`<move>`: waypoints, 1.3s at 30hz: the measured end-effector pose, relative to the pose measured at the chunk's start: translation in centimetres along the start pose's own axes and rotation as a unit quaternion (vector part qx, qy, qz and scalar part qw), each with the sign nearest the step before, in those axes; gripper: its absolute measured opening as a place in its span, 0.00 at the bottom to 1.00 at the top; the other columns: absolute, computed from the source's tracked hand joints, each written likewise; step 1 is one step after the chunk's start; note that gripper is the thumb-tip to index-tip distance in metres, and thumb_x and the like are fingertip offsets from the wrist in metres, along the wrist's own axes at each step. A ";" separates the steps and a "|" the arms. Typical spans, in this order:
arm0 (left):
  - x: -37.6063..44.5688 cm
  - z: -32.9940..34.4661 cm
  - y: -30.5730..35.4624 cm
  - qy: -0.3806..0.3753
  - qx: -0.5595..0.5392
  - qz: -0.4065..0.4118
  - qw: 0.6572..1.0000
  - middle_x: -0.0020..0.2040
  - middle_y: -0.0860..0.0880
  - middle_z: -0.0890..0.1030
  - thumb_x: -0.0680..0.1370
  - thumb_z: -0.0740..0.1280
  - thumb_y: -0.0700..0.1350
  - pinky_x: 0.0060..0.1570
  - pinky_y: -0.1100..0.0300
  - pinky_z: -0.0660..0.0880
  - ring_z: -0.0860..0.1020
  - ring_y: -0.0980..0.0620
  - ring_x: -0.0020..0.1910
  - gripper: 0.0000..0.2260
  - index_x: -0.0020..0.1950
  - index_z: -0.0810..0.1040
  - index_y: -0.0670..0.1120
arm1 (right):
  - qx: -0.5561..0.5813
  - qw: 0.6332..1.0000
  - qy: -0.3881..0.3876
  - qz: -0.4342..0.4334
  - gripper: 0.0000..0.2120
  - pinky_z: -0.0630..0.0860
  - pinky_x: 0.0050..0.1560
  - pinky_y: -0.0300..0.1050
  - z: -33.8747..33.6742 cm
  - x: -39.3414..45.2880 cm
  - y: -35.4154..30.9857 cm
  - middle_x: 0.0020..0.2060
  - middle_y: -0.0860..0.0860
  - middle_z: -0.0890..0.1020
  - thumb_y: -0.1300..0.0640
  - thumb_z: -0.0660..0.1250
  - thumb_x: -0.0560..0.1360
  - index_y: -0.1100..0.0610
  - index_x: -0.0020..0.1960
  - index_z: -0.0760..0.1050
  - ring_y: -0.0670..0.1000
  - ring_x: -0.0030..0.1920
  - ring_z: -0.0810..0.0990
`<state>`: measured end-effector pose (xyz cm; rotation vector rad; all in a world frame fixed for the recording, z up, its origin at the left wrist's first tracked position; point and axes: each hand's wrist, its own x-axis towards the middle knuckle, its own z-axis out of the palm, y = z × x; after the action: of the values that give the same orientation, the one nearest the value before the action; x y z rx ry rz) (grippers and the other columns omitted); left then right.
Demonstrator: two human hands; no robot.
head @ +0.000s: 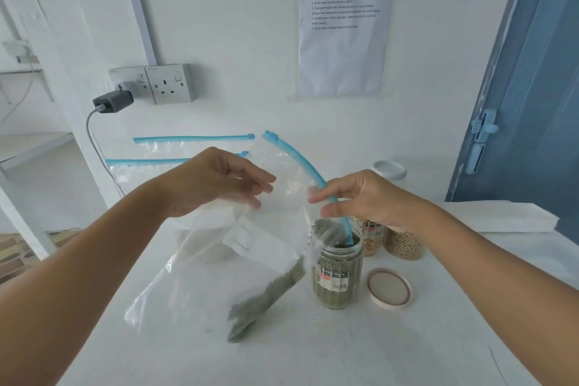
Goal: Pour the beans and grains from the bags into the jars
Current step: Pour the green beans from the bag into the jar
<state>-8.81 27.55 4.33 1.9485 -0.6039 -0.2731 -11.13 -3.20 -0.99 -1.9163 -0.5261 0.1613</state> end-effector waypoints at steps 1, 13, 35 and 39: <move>0.0 0.0 -0.2 0.005 -0.004 0.003 1.000 0.57 0.42 0.87 0.78 0.70 0.30 0.54 0.57 0.83 0.86 0.40 0.50 0.09 0.56 0.86 0.37 | -0.013 1.000 -0.009 0.015 0.15 0.69 0.75 0.42 -0.1 -0.1 0.4 0.63 0.47 0.84 0.61 0.78 0.73 0.51 0.58 0.87 0.44 0.67 0.80; 0.6 -1.1 -0.8 0.008 0.023 0.004 1.000 0.53 0.44 0.88 0.77 0.73 0.34 0.59 0.66 0.78 0.86 0.53 0.56 0.08 0.54 0.88 0.41 | -0.098 0.994 -0.029 0.031 0.24 0.69 0.65 0.31 -0.5 0.0 1.8 0.66 0.44 0.73 0.57 0.79 0.73 0.33 0.62 0.82 0.38 0.62 0.77; 0.9 -3.2 -2.9 0.029 -0.018 -0.006 0.999 0.57 0.44 0.87 0.75 0.73 0.36 0.58 0.62 0.80 0.86 0.43 0.56 0.09 0.54 0.89 0.43 | -0.241 0.968 -0.051 0.045 0.34 0.67 0.61 0.24 -0.4 -0.6 1.6 0.63 0.37 0.79 0.62 0.74 0.78 0.27 0.69 0.73 0.29 0.61 0.74; 0.8 -3.4 -3.1 0.032 -0.016 -0.005 0.999 0.56 0.44 0.87 0.75 0.73 0.35 0.57 0.63 0.80 0.86 0.43 0.56 0.10 0.55 0.88 0.41 | -0.282 0.955 -0.078 0.056 0.37 0.64 0.70 0.35 -0.5 -0.6 1.5 0.65 0.36 0.74 0.62 0.72 0.79 0.22 0.70 0.67 0.34 0.65 0.71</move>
<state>-5.71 30.81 3.07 1.9217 -0.5454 -0.2241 -11.06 -4.37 -2.26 -2.5094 -0.6133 0.2585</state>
